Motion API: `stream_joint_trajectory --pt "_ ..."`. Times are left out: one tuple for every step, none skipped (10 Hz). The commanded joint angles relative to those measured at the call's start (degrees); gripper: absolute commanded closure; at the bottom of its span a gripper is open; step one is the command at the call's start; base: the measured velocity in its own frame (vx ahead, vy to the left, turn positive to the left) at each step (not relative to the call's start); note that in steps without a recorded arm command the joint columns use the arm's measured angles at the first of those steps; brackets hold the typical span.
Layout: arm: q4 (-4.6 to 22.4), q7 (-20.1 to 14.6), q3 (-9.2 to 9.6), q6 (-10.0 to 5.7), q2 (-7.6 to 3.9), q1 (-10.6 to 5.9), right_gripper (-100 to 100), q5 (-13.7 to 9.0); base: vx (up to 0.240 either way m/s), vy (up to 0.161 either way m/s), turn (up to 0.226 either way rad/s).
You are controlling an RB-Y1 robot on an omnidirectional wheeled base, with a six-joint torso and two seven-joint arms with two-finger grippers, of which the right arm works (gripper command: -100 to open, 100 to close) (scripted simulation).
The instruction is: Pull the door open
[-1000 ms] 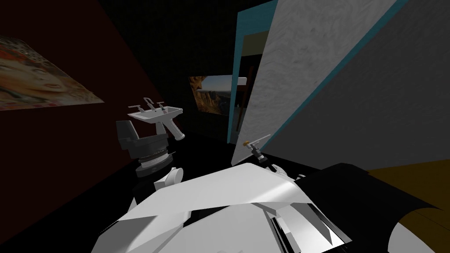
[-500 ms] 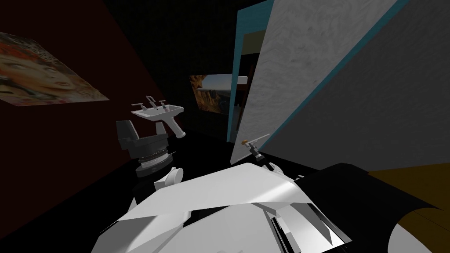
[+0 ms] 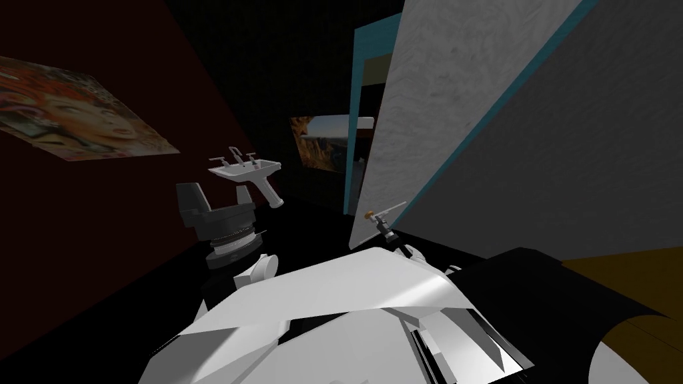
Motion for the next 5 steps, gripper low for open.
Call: stream_joint_trajectory --pt "-0.1 0.5 1.22 0.71 1.62 -0.24 100 1.0 -0.077 -0.036 0.026" --pt "-0.6 0.8 1.00 1.46 1.97 -0.37 100 1.2 -0.074 -0.032 0.055" --pt "-0.6 0.8 1.00 1.46 1.97 -0.37 100 1.2 -0.048 -0.026 0.026" --pt "-0.6 0.8 1.00 1.46 1.97 -0.37 100 1.2 -0.004 -0.011 -0.002" --pt "-1.2 1.1 0.78 2.21 2.32 -0.50 100 1.4 -0.028 -0.017 0.017"
